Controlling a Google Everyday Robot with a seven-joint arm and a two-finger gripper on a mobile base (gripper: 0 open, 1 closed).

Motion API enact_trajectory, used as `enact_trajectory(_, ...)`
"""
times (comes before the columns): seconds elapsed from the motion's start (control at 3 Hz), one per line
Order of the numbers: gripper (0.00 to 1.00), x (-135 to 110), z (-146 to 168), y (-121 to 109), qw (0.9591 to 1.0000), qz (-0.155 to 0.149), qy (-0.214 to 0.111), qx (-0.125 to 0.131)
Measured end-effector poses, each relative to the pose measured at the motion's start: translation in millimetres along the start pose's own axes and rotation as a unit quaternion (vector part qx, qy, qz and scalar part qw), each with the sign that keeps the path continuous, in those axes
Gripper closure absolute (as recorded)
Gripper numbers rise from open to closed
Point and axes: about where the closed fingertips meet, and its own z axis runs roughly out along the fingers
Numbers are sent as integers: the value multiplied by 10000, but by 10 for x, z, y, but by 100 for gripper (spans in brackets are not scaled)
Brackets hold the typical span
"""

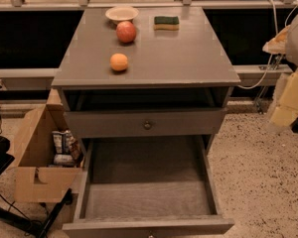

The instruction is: Place orange into middle drawer

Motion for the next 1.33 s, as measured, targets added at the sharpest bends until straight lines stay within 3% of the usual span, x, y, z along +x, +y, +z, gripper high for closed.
enact_trajectory(0.33, 0, -4, -8, -5, 10000, 10, -6, 18)
enact_trajectory(0.67, 0, -114, 167, -165, 9985, 171, -512, 81)
enact_trajectory(1.0, 0, -480, 582, -591, 9846, 349, -1710, 103)
enact_trajectory(1.33, 0, -956, 899, -1053, 9542, 542, -2934, 215)
